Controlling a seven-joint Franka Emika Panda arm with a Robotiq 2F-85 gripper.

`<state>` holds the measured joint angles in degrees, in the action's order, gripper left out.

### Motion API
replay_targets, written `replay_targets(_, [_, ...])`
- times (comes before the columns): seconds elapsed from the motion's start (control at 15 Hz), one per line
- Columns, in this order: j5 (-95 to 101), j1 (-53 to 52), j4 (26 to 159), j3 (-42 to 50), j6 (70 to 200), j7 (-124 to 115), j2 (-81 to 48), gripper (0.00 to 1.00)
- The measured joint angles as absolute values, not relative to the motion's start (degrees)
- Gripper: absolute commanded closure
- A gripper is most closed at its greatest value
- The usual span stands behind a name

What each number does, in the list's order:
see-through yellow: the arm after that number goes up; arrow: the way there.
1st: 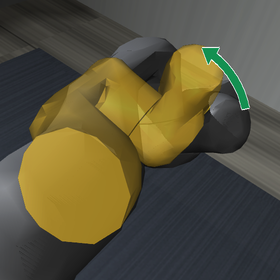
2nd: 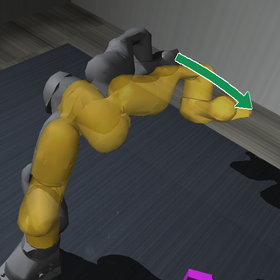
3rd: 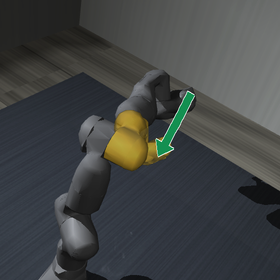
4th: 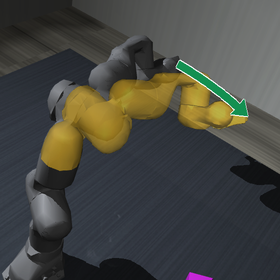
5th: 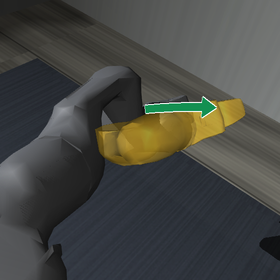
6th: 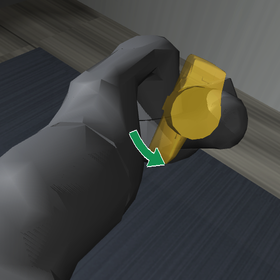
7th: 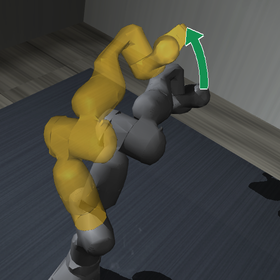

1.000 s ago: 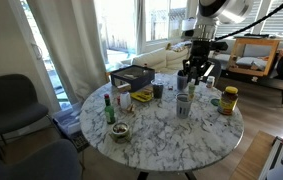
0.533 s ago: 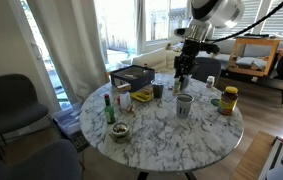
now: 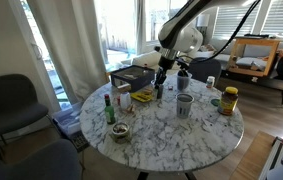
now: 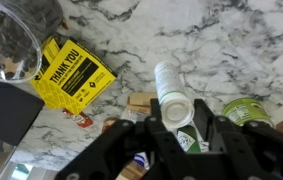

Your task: Remove the small medicine bottle from the metallic cup and place it on the table

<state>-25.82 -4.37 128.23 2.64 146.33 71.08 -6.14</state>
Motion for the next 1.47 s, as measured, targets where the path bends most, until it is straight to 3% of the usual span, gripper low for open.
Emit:
replay_targets(0.13, [-25.82,-3.81,127.91,1.96,146.39,71.11,-6.59,0.63])
replay_targets(0.2, [-25.82,-3.6,128.01,1.84,146.39,71.11,-6.04,0.88])
replay_targets(1.47, [-17.04,-3.26,125.11,-8.84,153.95,48.36,-18.76,0.88])
